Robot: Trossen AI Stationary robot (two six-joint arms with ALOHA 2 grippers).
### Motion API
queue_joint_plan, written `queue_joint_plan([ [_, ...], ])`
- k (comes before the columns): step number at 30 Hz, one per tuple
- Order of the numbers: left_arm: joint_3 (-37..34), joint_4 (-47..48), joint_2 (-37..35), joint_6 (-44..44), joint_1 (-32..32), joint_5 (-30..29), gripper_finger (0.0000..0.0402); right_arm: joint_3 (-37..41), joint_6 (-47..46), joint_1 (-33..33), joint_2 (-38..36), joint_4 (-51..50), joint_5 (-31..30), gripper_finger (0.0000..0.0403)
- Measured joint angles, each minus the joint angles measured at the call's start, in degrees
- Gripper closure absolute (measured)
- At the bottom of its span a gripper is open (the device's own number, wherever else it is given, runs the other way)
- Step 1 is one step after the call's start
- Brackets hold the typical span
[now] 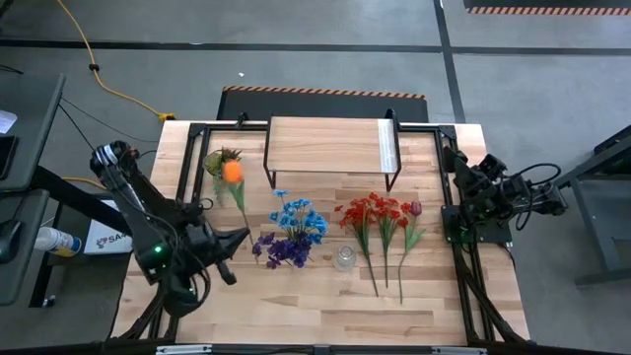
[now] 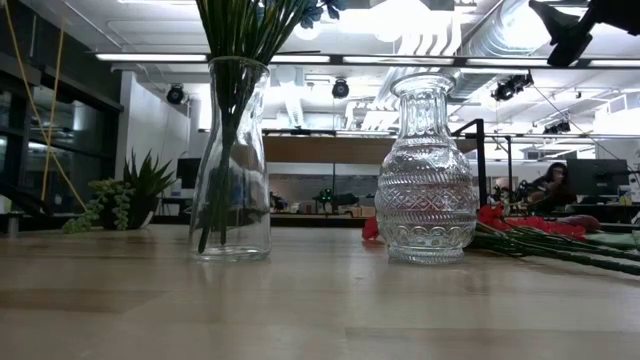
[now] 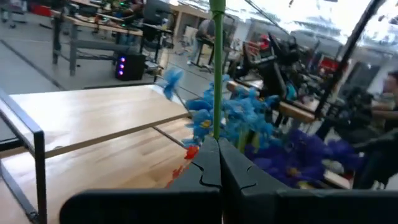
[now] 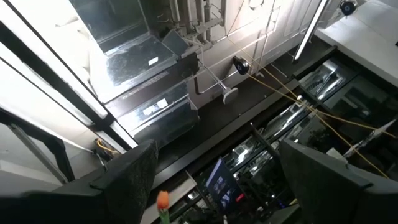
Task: Pick and place flowers into a vace then onto a shelf
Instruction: Put the orange flower into the left transparent flower vase
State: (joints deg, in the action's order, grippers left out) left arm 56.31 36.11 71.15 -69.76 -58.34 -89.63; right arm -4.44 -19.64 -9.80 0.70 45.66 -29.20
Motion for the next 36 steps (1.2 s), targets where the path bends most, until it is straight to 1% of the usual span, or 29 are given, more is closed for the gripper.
queue_joint_plan([
  [4,2.24,-1.17,-0.16,2.61,-3.05,-0.52,0.0381,0.01,-0.96,0.00,0.01,-0.77,0.03,0.0075],
  [7,3.28,-6.52,0.48,8.78,-4.07,-0.48,0.0381,0.01,-0.96,0.01,0.02,-1.00,0.01,0.0075],
  [12,4.10,-20.47,2.28,23.41,-5.94,-0.32,0.0381,0.00,-0.94,0.01,0.00,-1.08,0.01,0.0075],
  [21,4.22,-53.91,8.06,53.50,-6.67,-0.52,0.0381,-0.01,-0.92,-0.01,0.02,-3.40,0.02,0.0075],
  [25,4.34,-64.47,11.02,62.36,-6.39,0.35,0.0381,0.01,-1.34,0.01,0.01,-4.74,0.03,0.0075],
  [27,6.06,-66.50,12.55,64.84,-5.76,1.18,0.0381,-0.01,-2.05,0.00,0.02,-5.16,0.06,0.0075],
  [30,10.52,-65.91,15.84,67.75,-4.63,3.54,0.0381,0.01,-2.43,0.02,0.02,-6.07,0.64,0.0075],
  [33,16.39,-66.00,19.57,72.37,-3.59,2.39,0.0381,-0.01,-2.45,0.02,0.02,-6.44,1.31,0.0075],
  [36,21.60,-64.12,23.49,74.33,-2.35,1.98,0.0381,-0.01,-2.45,-0.01,0.01,-6.46,2.88,0.0075],
])
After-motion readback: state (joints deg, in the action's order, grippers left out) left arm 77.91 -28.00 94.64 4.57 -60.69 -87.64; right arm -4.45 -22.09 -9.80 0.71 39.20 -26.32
